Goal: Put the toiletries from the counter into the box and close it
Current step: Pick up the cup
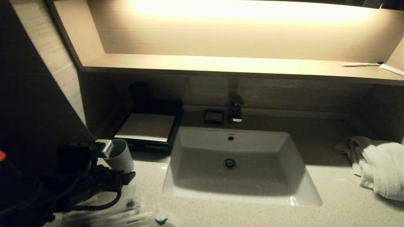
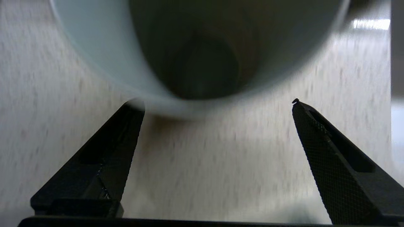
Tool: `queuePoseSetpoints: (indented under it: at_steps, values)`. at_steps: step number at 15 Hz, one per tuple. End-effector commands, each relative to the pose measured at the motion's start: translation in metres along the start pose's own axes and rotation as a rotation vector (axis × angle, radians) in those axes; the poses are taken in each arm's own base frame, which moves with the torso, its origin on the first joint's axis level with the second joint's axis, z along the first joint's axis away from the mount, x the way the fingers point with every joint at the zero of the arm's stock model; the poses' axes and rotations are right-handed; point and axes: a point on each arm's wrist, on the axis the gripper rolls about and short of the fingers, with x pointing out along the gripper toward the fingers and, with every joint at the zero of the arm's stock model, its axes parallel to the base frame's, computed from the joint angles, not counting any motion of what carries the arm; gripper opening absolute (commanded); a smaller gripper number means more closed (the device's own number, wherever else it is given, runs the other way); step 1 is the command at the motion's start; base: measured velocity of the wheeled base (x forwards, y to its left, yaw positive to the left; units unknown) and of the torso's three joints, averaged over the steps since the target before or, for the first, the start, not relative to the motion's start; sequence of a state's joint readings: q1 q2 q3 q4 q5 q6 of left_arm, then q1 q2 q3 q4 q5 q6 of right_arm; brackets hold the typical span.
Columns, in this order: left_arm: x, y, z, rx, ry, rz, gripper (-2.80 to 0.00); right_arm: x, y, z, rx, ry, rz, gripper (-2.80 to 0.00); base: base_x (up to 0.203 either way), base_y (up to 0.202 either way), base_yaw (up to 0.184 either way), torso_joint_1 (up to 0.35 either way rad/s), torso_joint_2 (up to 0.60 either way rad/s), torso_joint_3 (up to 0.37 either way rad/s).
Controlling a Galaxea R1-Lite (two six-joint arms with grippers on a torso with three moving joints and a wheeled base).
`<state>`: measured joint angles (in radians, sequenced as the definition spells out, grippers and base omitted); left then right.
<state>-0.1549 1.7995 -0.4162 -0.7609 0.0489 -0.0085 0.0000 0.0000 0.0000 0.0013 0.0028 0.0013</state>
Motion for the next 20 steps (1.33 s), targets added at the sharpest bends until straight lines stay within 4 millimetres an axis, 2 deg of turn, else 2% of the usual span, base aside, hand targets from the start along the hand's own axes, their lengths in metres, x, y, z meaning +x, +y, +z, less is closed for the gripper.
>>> queuePoseSetpoints:
  at_steps: [1, 3, 20]
  values:
    - [0.015, 0.0, -0.004, -0.002, -0.031, 0.009, 0.0, 0.0, 0.0, 0.0, 0.0, 0.0, 0.0, -2.8, 0.0, 0.0, 0.0, 0.0, 0.0, 0.0]
    - [0.026, 0.0, -0.008, -0.006, -0.068, 0.031, 0.0, 0.0, 0.0, 0.0, 0.0, 0.0, 0.0, -2.8, 0.0, 0.0, 0.0, 0.0, 0.0, 0.0]
    - [0.034, -0.001, 0.003, -0.033, -0.118, 0.033, 0.0, 0.0, 0.0, 0.0, 0.0, 0.0, 0.0, -2.8, 0.0, 0.0, 0.0, 0.0, 0.0, 0.0]
